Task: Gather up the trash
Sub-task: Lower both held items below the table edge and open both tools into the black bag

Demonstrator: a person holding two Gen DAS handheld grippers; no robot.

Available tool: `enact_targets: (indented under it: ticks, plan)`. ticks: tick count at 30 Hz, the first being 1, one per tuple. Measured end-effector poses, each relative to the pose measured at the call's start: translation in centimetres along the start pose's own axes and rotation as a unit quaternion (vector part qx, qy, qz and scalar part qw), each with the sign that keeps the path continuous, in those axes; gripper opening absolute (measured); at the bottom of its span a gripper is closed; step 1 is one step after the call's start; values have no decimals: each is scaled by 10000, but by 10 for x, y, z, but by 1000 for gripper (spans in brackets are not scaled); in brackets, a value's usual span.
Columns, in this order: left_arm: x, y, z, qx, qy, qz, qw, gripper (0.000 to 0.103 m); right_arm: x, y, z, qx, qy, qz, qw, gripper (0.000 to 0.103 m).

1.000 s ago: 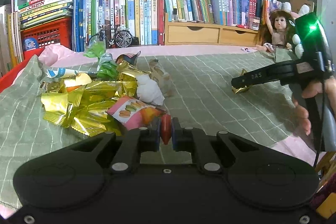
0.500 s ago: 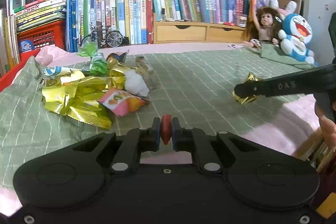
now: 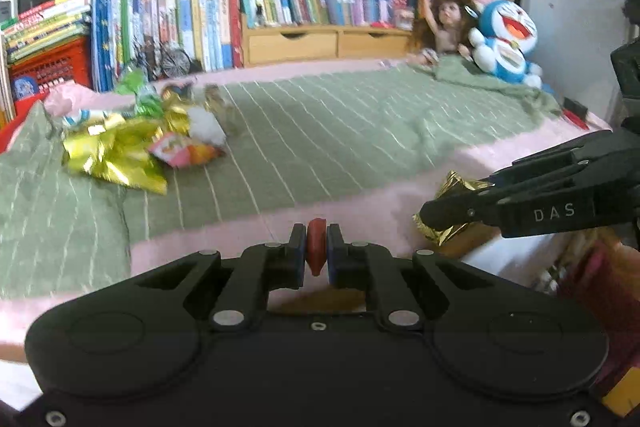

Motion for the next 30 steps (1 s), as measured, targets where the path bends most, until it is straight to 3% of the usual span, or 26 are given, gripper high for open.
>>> enact_targets:
  ticks: [11, 20, 30]
  plan:
    - [-23, 63, 0, 790, 289, -44, 9964, 10, 14, 73, -11, 872, -77, -128, 9961, 24]
    - [-23, 115, -39, 1569, 291, 156, 9871, 10, 4, 121, -46, 1761, 7, -465, 9833, 24]
    - [-23, 149, -69, 2052, 357, 425, 9771, 10, -5, 147, -71, 2101, 113, -734, 9748, 26]
Point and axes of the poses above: each gripper's, at about its wrist camera, not at the fingertips, and z roughly against the way its jaws point, x to its left, y to its underside, the point moved 8 cm from there along -z, roughly the way its jaws point, and after that the axes turned 1 degree about x, right-handed, at the moved point
